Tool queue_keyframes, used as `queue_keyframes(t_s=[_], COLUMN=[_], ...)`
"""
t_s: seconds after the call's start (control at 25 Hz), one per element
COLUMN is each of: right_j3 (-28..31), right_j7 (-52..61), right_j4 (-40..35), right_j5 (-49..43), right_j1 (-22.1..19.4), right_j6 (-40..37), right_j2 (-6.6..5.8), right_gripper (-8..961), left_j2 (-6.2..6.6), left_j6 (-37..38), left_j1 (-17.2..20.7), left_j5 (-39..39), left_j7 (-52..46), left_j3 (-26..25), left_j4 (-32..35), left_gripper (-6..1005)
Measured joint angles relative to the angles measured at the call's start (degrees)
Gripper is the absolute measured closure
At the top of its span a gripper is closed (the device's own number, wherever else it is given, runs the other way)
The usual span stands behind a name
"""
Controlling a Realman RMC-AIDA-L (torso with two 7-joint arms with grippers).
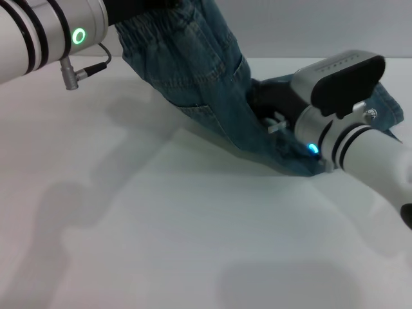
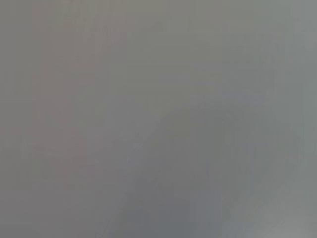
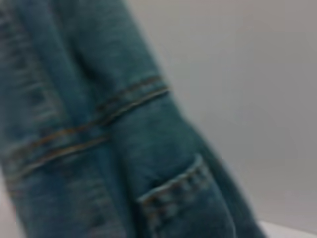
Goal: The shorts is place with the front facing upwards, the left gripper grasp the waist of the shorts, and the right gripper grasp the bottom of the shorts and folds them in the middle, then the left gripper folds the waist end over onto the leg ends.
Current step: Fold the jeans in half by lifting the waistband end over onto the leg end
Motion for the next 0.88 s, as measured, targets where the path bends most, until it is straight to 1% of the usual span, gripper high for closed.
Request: queue_keyframes(t_s=[0.2,0.32,0.4,0.48,0.6,0.68,0.8,0.88], right_j3=[-5.0,-8.9,-11.0,-10.9,-8.3,-4.8,0.5,2.5], right_j7=[4.4,7.4,8.0,8.0,7.8,6.9,4.8,4.5], right_j4=[0.4,0.5,1.1,1.7,3.7,4.3,4.5,4.4], right_j5=[0.0,0.0,0.0,-0.1,-0.5,-0.8,-1.2,-1.4], right_j1=[1.4,2.5,2.5,1.9,-1.0,-3.7,-7.3,-8.6], right_j6=[-0.7,-2.2,-3.7,-4.0,-4.2,-4.0,-3.7,-3.4], right_j2=[0.00,0.00,0.01,0.01,-0.41,-0.83,-0.93,-0.89], right_gripper=[954,954,954,954,953,953,954,954], left_j2=[0.00,0.00,0.00,0.04,0.05,0.07,0.08,0.09], left_j6=[0.0,0.0,0.0,0.0,0.0,-0.2,-0.6,-0.8], left_j1=[-0.1,-0.2,-0.2,0.0,0.1,0.4,0.4,0.3], left_j5=[-1.8,-1.8,-1.8,-1.8,-1.8,-1.8,-1.9,-1.9], left_j7=[1.7,1.7,1.7,2.2,2.4,3.0,3.1,3.2], left_j3=[-0.2,-0.2,-0.3,-0.4,-0.4,-0.7,-1.1,-1.2], left_j4=[-0.4,-0.4,-0.4,-0.6,-0.6,-0.7,-0.7,-0.7], left_gripper=[932,934,935,937,938,938,935,933])
